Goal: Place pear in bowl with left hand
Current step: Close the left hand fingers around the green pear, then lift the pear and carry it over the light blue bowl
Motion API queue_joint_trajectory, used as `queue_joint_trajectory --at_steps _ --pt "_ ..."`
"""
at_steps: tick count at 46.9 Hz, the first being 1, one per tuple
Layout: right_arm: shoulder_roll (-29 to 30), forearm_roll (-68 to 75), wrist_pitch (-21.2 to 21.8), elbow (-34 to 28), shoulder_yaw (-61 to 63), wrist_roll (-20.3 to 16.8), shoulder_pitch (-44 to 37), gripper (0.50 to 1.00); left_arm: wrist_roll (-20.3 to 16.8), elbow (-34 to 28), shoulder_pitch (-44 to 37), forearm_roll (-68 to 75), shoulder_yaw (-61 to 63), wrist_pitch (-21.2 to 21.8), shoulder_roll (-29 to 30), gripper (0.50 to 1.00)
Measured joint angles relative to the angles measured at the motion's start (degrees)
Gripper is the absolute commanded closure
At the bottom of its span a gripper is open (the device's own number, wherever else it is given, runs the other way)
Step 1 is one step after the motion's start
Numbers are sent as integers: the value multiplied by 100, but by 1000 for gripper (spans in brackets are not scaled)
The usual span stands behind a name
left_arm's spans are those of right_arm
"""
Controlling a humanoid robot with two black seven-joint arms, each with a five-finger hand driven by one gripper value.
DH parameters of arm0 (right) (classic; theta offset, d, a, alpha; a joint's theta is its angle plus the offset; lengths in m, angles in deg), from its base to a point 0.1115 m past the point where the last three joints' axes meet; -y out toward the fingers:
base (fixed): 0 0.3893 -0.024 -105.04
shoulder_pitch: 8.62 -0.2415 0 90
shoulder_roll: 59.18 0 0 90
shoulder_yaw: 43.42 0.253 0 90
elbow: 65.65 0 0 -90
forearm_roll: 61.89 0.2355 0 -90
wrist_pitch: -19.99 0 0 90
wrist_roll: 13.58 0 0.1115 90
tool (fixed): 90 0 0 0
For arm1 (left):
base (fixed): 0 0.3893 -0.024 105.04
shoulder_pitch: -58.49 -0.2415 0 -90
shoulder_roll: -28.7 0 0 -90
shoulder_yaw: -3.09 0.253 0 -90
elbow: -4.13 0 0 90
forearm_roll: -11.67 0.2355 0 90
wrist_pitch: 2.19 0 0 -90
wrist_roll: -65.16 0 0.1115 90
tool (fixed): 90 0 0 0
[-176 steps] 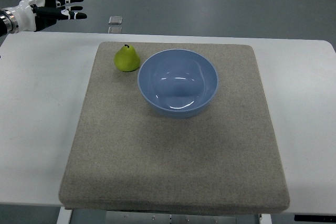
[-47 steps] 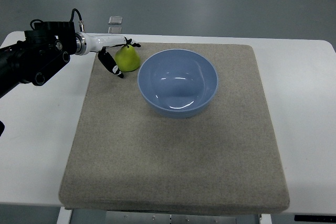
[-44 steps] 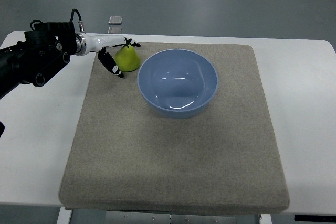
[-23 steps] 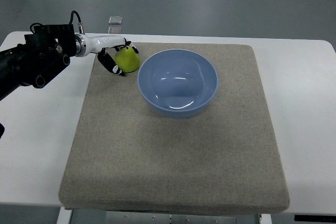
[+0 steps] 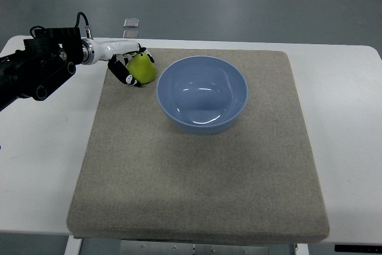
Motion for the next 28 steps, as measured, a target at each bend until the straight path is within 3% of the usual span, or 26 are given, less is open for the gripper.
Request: queue_joint_trajectory --at_steps 12,22,28 --pt "0 0 0 0 0 1 0 574 -228 118 100 -117 -77 -40 125 1000" --pt "0 0 0 0 0 0 -1 574 -324 797 481 -265 -273 -189 659 1000" --pt "0 0 0 0 0 -2 0 574 -324 1183 612 -376 -666 -487 777 1000"
